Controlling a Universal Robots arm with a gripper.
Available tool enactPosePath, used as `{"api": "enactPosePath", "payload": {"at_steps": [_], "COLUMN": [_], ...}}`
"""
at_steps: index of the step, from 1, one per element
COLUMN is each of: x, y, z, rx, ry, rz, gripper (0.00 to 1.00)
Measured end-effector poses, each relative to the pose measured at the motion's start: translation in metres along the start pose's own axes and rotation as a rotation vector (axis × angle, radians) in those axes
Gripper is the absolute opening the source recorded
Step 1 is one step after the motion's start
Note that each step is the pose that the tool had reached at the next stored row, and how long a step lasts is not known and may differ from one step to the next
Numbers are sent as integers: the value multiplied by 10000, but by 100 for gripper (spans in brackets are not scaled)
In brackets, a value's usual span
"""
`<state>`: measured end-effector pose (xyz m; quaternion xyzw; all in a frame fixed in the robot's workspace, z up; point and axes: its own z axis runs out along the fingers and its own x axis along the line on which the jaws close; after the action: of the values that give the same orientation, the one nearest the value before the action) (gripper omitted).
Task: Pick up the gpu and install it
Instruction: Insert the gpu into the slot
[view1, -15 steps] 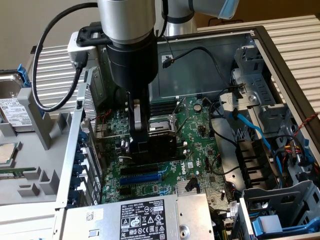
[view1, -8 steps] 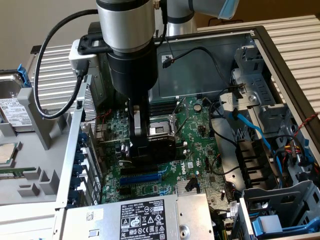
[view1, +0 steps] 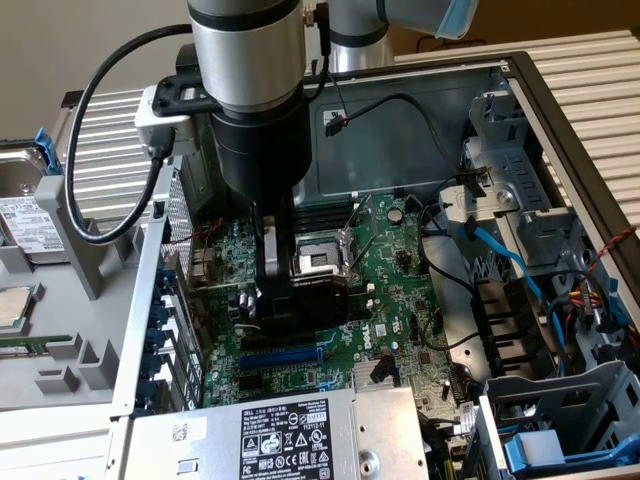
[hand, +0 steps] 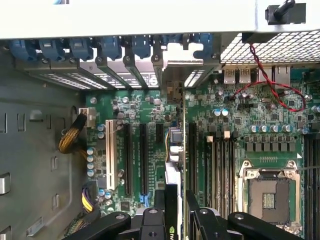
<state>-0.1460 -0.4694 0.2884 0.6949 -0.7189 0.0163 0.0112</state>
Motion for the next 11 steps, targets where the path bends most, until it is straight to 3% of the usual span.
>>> {"api": "enactPosePath", "payload": {"at_steps": [11], "x": [-8], "y": [21], "z": [28], "rx": [6], "ry": [2], "rz": [-1], "gripper": [27]}}
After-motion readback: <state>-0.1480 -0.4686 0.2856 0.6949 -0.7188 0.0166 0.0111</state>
